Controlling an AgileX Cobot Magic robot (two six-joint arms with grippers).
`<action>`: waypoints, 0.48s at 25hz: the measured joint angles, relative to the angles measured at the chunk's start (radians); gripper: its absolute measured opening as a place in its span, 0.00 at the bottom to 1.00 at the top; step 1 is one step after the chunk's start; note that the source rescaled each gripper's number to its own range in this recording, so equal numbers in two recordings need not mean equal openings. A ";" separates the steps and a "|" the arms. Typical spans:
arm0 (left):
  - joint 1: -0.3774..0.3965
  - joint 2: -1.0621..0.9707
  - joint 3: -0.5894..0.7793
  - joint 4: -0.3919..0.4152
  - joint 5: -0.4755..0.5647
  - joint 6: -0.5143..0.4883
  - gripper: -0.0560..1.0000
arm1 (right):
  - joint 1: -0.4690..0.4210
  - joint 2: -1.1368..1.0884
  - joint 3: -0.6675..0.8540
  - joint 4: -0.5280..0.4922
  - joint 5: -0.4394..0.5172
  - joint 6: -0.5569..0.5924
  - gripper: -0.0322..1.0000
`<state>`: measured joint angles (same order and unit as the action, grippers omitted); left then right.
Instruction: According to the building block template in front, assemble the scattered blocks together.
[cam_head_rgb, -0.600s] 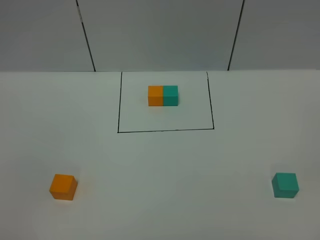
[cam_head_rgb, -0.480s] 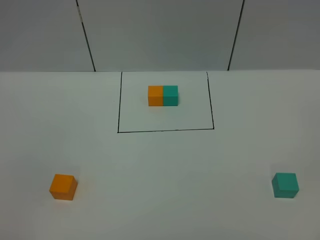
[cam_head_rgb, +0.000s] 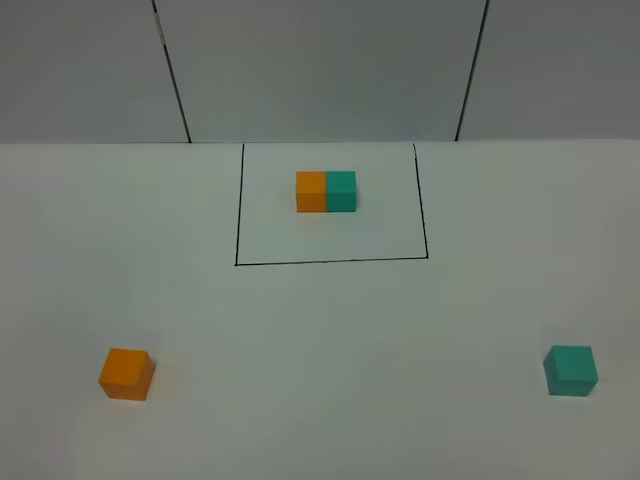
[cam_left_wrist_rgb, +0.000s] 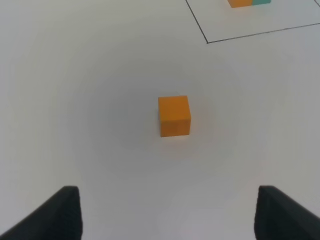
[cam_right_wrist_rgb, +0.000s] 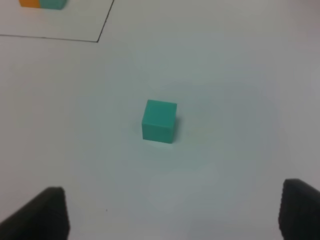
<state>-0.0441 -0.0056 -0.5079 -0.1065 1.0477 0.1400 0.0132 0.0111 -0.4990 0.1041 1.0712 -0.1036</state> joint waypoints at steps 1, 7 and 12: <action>0.000 0.000 0.000 0.000 0.000 0.000 0.62 | 0.000 0.000 0.000 0.000 0.000 0.000 0.73; 0.000 0.035 -0.005 0.028 -0.006 -0.015 0.62 | 0.000 0.000 0.000 0.000 0.000 0.000 0.73; 0.000 0.202 -0.059 0.082 -0.069 -0.124 0.62 | 0.000 0.000 0.000 0.000 0.000 0.000 0.73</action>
<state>-0.0441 0.1960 -0.5665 -0.0249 0.9783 0.0157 0.0132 0.0111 -0.4990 0.1041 1.0712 -0.1036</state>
